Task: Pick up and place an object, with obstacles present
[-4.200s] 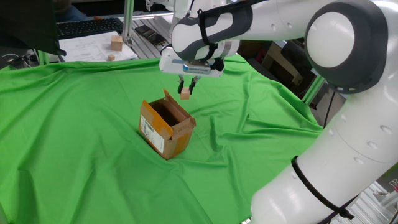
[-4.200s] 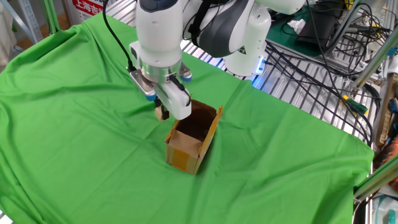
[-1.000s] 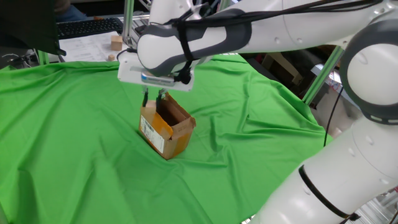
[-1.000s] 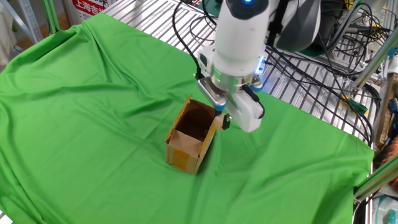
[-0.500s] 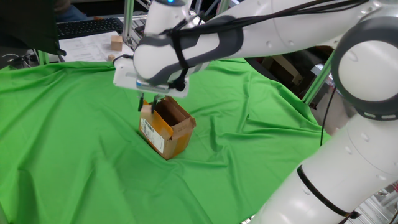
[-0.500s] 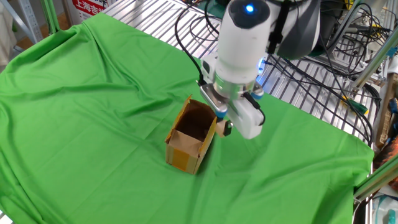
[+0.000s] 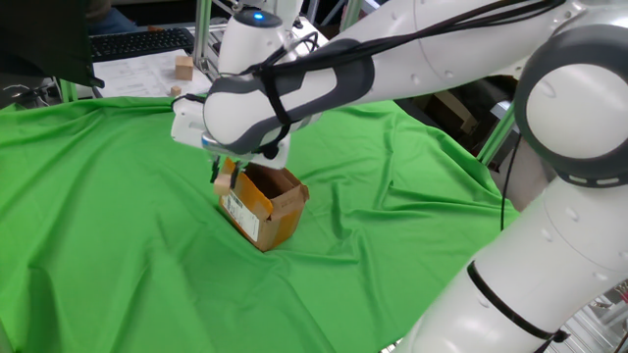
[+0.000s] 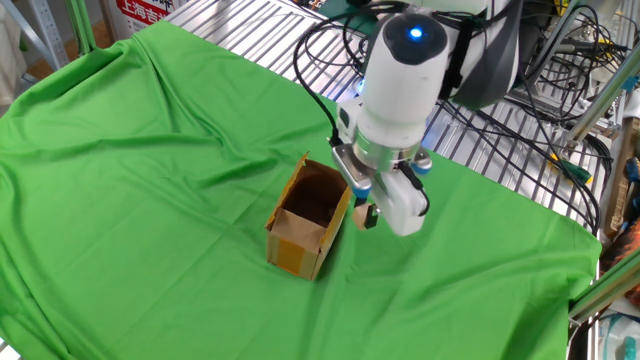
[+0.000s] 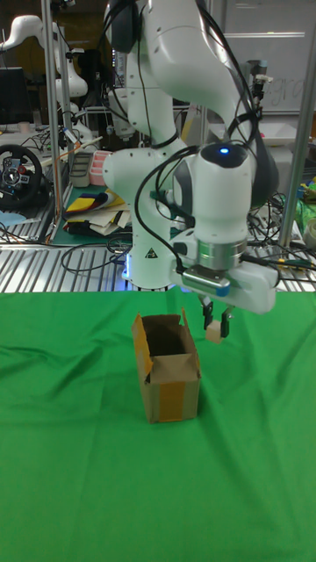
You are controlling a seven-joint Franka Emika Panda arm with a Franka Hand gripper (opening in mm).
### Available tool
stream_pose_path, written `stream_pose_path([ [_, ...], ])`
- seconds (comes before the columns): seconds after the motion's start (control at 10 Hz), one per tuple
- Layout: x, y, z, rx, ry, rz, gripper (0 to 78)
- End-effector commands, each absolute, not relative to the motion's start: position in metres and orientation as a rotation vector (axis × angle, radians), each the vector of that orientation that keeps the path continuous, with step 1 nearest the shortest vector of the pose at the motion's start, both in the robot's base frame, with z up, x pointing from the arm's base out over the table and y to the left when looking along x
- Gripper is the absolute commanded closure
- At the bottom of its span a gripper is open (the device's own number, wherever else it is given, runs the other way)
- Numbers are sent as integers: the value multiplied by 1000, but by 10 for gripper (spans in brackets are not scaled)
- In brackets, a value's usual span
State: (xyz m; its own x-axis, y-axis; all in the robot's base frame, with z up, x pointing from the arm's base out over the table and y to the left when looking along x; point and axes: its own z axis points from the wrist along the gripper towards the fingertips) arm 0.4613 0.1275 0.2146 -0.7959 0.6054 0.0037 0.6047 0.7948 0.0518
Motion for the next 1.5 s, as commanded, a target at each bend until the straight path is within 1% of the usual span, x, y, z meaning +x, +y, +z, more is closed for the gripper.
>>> stream_pose_path([
  [0.1,457,139,201,1157,2883,60,761],
  [0.3,459,139,187,1194,2850,51,761],
  [0.8,459,139,186,1251,2811,29,761],
  [1.0,459,139,186,1257,2792,-29,761],
  [1.3,459,139,186,1417,2810,15,761],
  [1.5,459,139,186,1380,2868,24,761],
])
